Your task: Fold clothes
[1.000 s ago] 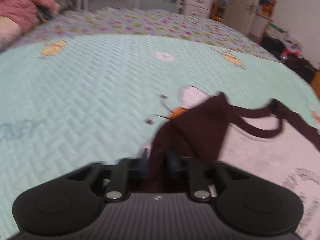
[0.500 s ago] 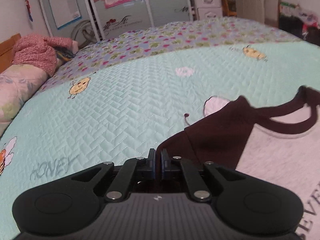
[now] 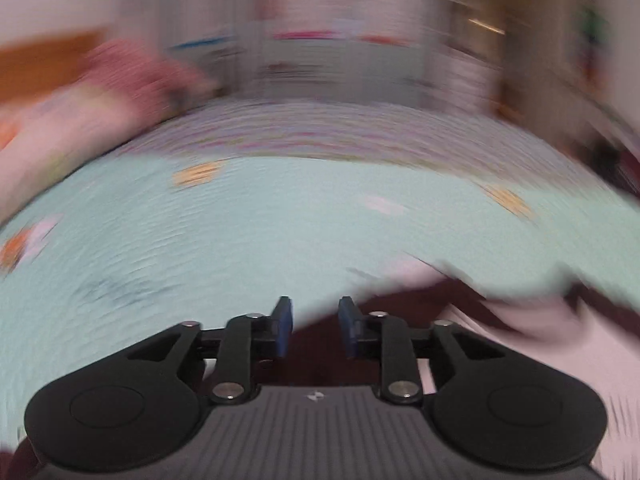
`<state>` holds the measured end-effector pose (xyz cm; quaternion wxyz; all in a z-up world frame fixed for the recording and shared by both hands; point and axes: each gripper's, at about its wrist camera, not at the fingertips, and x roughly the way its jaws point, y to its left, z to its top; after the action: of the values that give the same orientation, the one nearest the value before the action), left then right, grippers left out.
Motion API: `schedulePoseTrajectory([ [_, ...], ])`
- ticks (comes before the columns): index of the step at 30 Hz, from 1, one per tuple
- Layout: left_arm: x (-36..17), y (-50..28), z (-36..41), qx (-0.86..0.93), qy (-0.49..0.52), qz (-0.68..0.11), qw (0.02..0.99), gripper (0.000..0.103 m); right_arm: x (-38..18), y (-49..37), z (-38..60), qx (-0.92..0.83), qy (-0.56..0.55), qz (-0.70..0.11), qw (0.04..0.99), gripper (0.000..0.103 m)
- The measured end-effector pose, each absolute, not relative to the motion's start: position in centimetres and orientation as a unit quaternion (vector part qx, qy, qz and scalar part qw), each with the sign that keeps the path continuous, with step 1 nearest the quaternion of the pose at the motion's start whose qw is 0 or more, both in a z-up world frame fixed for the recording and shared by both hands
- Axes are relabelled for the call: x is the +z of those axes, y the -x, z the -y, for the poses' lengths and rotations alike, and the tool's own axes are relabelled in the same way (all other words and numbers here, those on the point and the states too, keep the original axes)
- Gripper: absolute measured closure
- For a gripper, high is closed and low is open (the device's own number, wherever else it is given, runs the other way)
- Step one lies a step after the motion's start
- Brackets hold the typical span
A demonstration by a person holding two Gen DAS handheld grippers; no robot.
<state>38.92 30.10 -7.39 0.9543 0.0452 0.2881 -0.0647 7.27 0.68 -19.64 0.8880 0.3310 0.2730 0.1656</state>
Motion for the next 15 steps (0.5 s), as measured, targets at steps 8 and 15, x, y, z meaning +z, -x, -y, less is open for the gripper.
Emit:
schedulePoseTrajectory([
  [8,-11.3,-36.7,-26.7,-0.034,-0.13,-0.379,0.916,0.044,-19.7,-7.3,-0.6,0.167,-0.333,-0.273,0.887,0.099],
  [15,-6.5,-26.0,-28.2,-0.079,-0.057,-0.4,0.911,0.046,-19.4,-7.4,-0.4,0.169,-0.34,-0.282,0.881,0.098],
])
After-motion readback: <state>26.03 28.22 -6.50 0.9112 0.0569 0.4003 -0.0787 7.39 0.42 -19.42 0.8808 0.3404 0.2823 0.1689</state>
